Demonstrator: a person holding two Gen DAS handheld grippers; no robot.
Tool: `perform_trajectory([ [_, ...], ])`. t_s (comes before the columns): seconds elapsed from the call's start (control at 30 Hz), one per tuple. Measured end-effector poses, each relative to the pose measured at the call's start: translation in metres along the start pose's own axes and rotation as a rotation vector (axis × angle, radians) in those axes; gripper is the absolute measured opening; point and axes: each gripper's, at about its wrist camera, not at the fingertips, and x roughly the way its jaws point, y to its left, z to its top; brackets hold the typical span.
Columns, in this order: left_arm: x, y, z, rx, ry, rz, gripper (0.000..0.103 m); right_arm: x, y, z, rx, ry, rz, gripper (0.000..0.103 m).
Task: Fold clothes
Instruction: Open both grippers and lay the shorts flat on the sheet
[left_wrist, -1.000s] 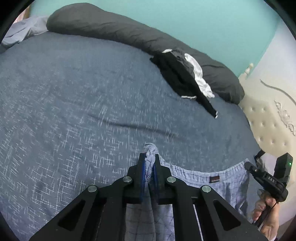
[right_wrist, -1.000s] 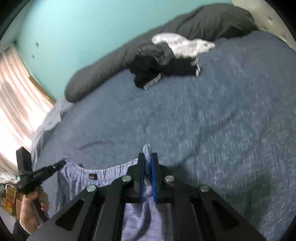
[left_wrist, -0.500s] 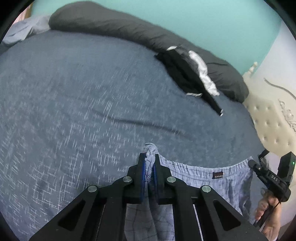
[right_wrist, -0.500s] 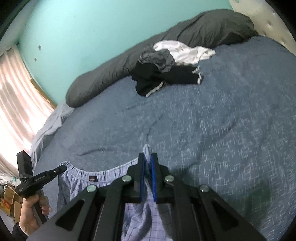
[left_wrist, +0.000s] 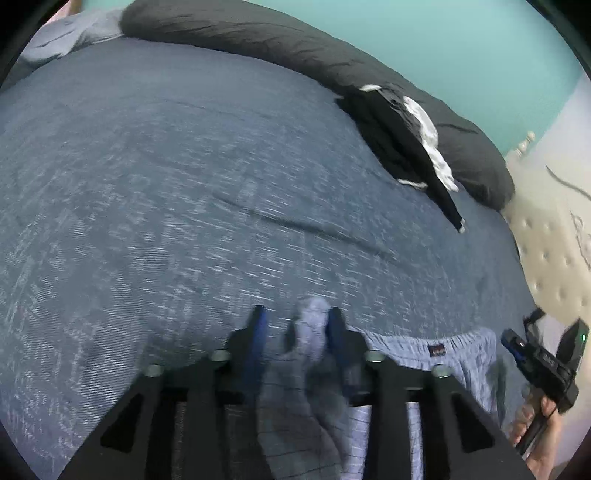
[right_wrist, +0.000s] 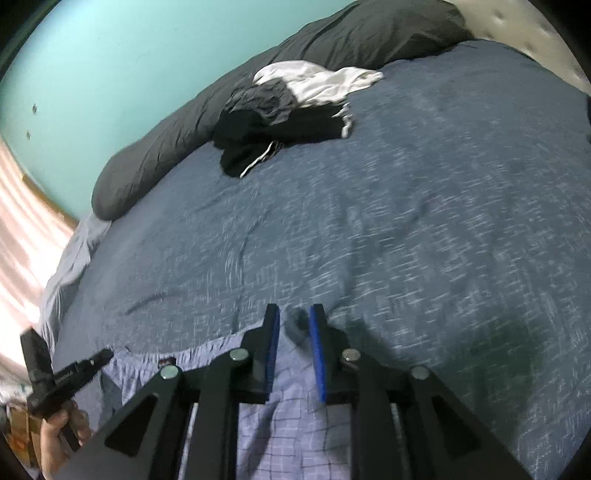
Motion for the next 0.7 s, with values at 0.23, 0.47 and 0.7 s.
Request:
perform_trajectory([
  [0.23,-0.024,0.0,0.003,-0.025,-0.02,-0.022,0.042,-0.025,-0.011,-0.006,0.081,-0.008,0.023,0.024],
  [0.47,-0.05,-0.005,-0.012,-0.013,-0.016,-0.038,0.043,-0.052,-0.006,-0.034,0.086,0.045,0.038,0.033],
  [0.7,-0.078,0.0,-0.042,-0.029,-0.005,-0.039,0.043,-0.082,0.002,-0.08,0.062,0.092,0.029,0.04],
])
